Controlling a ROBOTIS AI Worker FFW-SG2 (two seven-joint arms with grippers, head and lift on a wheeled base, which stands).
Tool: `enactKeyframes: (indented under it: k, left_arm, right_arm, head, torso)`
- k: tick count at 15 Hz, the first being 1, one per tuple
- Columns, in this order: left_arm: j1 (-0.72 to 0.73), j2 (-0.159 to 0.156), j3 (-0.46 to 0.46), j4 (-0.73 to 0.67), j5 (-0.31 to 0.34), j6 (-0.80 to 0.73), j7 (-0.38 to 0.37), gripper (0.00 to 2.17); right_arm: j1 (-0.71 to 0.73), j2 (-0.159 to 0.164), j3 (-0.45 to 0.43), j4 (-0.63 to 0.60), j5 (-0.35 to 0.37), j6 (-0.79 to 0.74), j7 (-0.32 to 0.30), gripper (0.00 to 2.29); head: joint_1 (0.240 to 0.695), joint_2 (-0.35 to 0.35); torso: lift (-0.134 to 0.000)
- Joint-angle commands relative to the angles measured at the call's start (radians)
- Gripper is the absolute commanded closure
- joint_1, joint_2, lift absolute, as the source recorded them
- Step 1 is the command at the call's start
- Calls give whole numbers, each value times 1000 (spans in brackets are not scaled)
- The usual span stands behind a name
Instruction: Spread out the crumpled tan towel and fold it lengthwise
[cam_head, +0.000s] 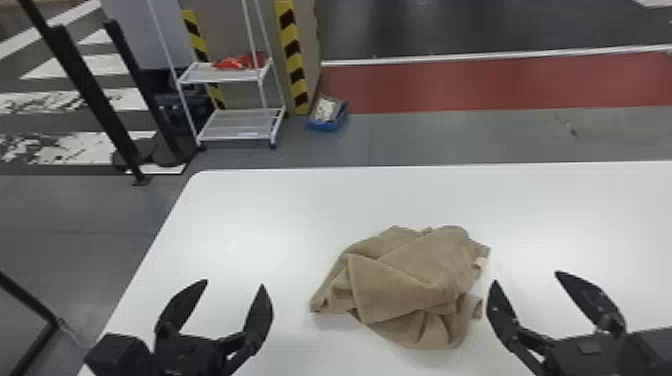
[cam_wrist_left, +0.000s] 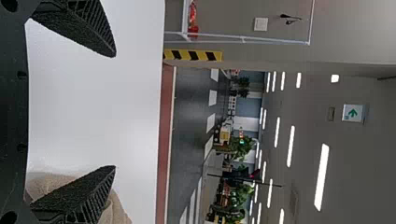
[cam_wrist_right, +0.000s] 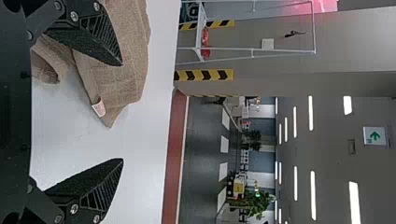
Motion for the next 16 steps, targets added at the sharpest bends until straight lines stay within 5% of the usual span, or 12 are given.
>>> enactKeyframes:
  k: [1,16]
  left_arm:
    - [-1,-10,0,2,0,0,0,12]
    - [-3,-10,-8,-5,-3,0,0,12]
  right_arm:
    - [-1,-1,-2,1,0,0,0,171]
    - [-7,1,15,-5,8,15,0,171]
  head:
    - [695,166]
    - [695,163]
  torso:
    - [-124]
    - [-124]
